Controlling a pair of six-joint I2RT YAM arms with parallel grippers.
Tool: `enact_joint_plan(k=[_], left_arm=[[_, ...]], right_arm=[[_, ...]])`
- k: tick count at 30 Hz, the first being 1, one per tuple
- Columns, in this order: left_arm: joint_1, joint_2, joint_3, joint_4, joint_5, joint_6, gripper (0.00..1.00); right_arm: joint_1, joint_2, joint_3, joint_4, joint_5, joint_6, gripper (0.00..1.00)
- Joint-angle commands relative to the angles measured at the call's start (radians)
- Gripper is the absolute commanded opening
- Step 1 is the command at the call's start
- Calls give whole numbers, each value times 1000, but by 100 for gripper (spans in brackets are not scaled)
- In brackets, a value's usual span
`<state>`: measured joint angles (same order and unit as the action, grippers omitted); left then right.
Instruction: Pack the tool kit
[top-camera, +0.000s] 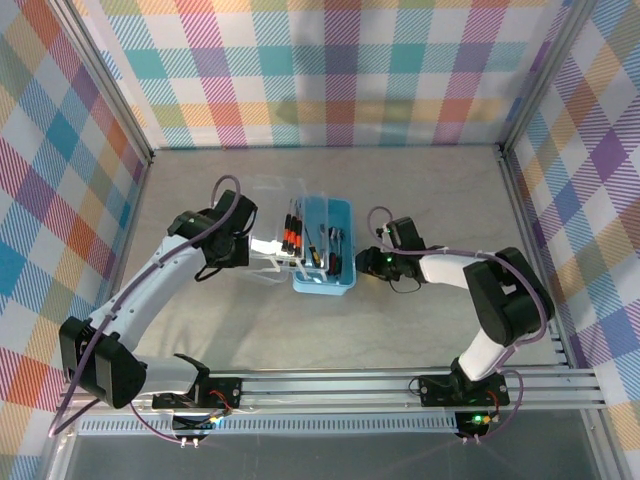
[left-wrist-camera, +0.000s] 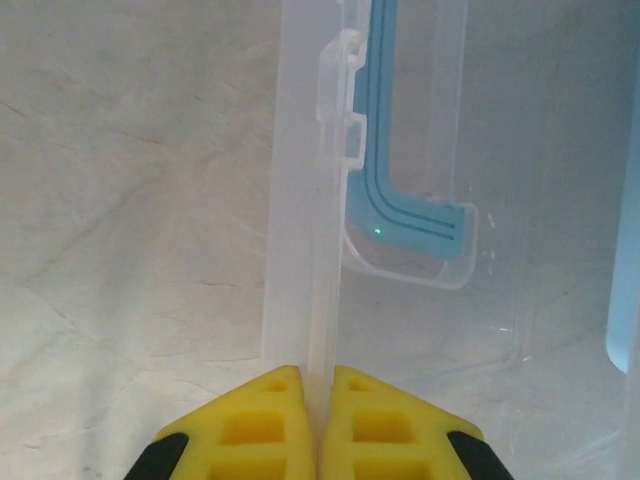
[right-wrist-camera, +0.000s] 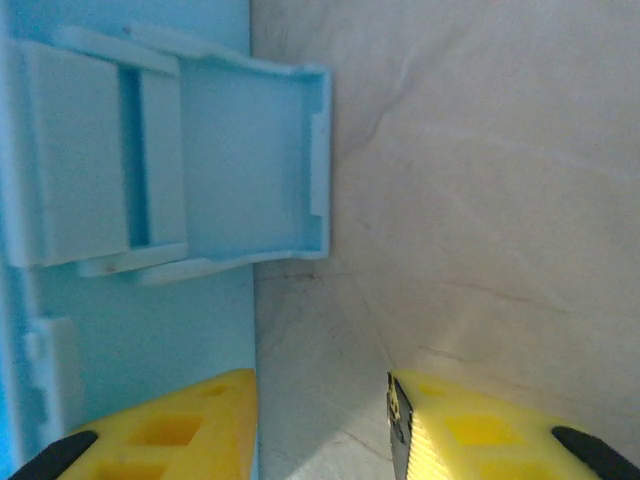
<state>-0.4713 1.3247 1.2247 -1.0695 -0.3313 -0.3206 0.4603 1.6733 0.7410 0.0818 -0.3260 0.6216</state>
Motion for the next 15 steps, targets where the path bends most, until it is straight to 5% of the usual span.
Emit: enact_joint_plan(k=[1, 15], left_arm=[[-53, 43, 63, -23, -40, 18, 0], [-276, 221, 282, -127, -156, -55, 0]], right_arm=[[41, 23, 43, 64, -60, 9, 40], [70, 29, 38, 96, -74, 30, 40]])
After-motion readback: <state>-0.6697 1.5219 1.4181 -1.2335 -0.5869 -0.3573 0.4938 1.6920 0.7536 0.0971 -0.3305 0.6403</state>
